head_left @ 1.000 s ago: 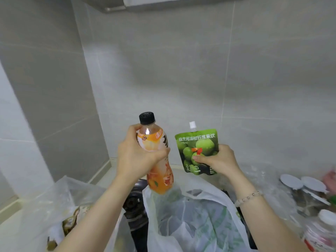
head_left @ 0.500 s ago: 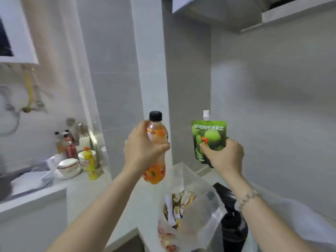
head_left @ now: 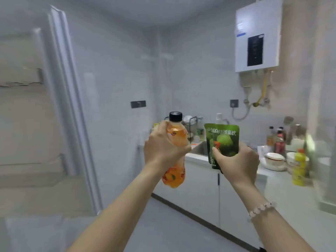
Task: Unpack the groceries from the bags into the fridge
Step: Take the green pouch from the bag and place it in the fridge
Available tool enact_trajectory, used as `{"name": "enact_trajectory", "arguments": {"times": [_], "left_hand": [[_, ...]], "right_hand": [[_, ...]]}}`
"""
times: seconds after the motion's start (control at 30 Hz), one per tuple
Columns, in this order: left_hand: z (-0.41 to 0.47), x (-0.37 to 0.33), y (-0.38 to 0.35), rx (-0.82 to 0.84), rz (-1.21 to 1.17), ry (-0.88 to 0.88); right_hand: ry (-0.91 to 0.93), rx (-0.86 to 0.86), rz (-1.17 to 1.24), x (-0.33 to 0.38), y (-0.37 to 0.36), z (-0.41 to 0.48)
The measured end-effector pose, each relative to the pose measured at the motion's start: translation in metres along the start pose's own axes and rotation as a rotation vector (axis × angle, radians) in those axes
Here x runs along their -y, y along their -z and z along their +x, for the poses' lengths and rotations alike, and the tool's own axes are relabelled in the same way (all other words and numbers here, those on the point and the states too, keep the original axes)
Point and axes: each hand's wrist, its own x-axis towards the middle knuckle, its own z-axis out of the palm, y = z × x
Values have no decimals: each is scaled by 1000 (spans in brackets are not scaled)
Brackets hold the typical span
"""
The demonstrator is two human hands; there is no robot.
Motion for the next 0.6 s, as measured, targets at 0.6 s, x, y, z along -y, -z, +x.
{"name": "enact_trajectory", "arguments": {"times": [0.6], "left_hand": [[-96, 241, 417, -594, 712, 536]], "right_hand": [[140, 773, 657, 315, -266, -299]]}}
